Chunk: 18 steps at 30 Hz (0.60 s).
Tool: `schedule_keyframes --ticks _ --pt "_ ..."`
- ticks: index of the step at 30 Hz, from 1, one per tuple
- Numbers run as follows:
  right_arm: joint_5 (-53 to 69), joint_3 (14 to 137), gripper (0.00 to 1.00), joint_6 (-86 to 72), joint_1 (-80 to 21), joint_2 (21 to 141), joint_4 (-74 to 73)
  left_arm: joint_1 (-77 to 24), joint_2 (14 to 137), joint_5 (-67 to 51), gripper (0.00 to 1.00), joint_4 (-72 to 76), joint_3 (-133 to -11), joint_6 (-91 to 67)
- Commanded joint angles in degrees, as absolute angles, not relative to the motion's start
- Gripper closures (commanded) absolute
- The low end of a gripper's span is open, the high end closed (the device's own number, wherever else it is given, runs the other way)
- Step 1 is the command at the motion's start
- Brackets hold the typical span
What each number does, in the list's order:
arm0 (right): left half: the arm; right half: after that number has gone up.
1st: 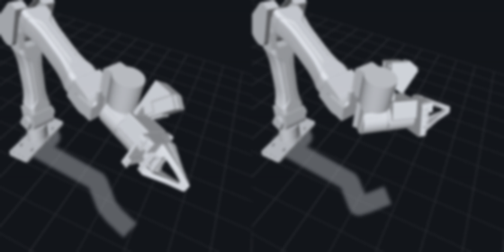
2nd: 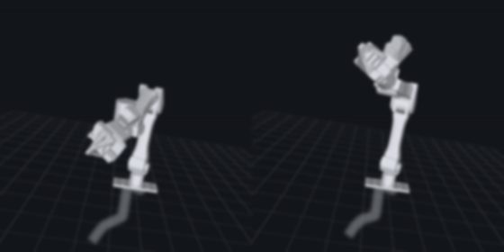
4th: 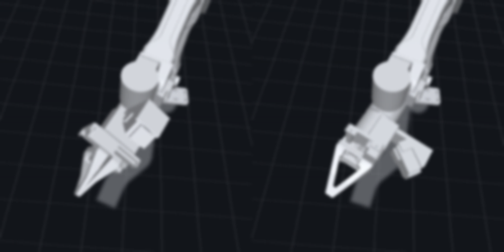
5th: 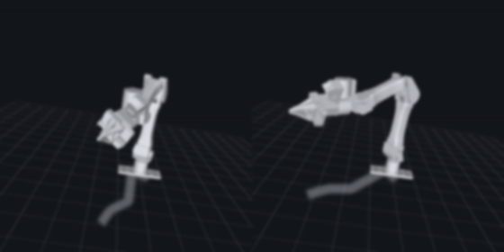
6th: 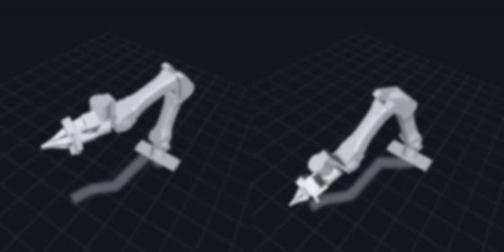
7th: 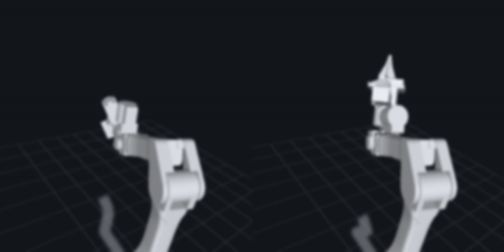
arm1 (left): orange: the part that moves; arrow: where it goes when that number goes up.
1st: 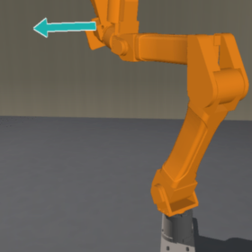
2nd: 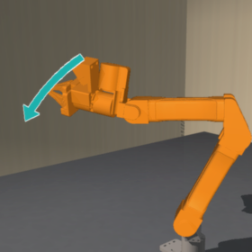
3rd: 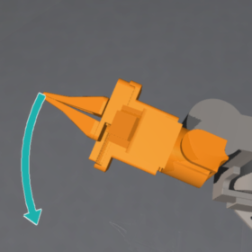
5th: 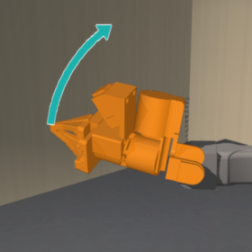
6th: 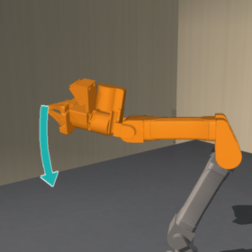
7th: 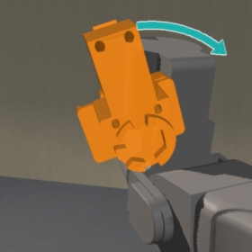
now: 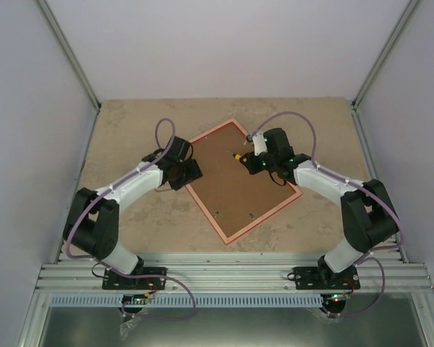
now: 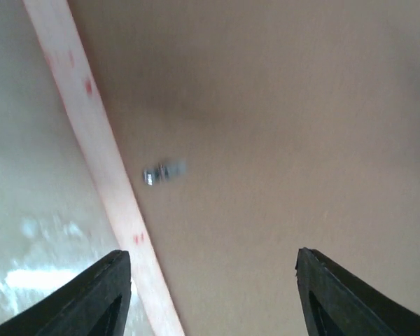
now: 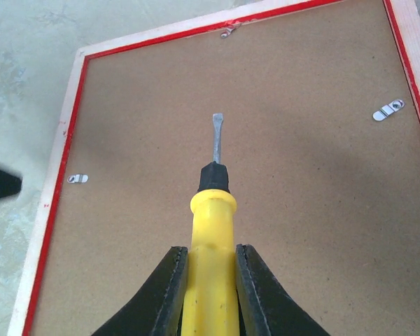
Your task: Take the photo out of the frame
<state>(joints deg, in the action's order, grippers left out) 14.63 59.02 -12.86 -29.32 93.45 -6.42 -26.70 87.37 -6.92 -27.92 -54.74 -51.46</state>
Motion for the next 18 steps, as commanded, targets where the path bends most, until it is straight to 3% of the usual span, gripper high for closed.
schedule_keyframes --ticks 1,8,18 --pt "14.2 57.3 0.99 -12.4 -28.9 89.9 -5.5 -24.5 91.8 1.8 0.31 -34.3 -63.8 -35.7" --pt "13.9 54.9 1.0 -13.2 -28.9 87.6 -5.9 -23.3 104.0 8.2 0.24 -36.3 -78.7 -21.2" --pt "13.4 52.3 0.99 -13.5 -28.9 84.4 -7.4 -19.2 118.4 4.2 0.17 -35.4 -93.5 -9.9"
